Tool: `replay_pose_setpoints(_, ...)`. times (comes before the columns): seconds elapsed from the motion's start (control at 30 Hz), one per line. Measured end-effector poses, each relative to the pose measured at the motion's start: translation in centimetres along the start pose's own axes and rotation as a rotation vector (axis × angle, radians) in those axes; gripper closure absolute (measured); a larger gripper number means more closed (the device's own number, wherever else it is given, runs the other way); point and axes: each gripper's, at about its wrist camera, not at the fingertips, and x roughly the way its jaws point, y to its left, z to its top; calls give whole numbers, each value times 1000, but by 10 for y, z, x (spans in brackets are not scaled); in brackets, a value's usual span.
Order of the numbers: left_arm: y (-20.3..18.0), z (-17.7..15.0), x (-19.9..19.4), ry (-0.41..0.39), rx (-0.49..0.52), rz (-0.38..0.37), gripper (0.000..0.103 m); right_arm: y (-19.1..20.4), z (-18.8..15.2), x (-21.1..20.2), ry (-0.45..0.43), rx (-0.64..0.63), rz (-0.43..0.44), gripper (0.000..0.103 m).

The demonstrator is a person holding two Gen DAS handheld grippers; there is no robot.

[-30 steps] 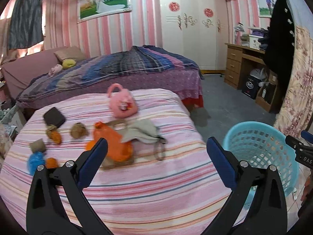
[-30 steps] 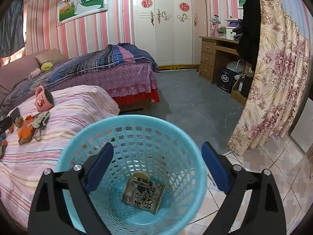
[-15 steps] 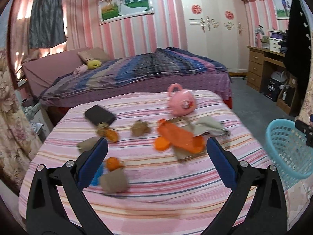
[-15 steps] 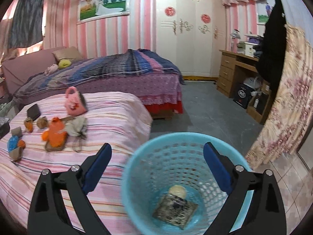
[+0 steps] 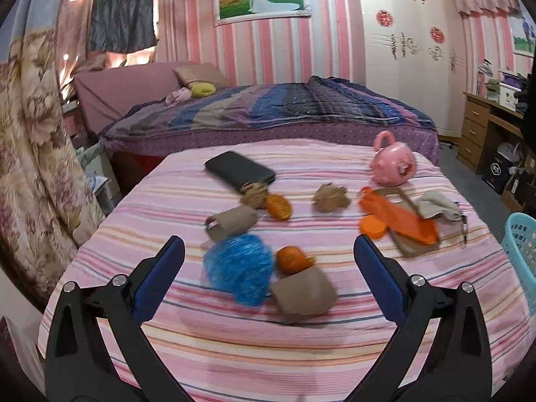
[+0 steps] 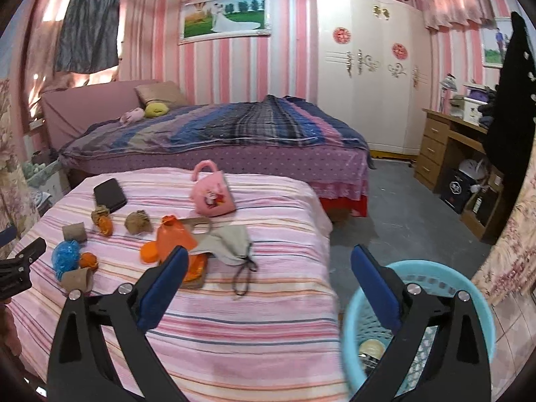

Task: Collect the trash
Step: 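Move both open tools back from the basket toward the bed, then close the left tool on the blue plastic bag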

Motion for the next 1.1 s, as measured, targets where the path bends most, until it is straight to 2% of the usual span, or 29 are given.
replay_pose_setpoints(0.2,22,-6,14,24,-22,27,5,20,-14,16,13,-44,4,8)
replay_pose_setpoints(0.37,42,-11,25,59,-55,61,5,19,-16,31,37,-33,8,8)
replay_pose_setpoints(0.53,60,-16,40,112,-108,59,5,16,-13,42,35,-38,-5,8)
replay_pose_setpoints(0.67,66,-18,51,144,-108,87,5,16,-16,48,48,-48,-24,8)
replay_pose_setpoints(0.8,70,-20,63,182,-128,76,5,14,-22,53,78,-46,-35,8)
replay_pose_setpoints(1.03,58,-22,78,224,-104,50,6,20,-26,61,105,-74,-43,8)
replay_pose_setpoints(1.1,51,-24,87,248,-75,63,6,21,-27,62,110,-85,-42,8)
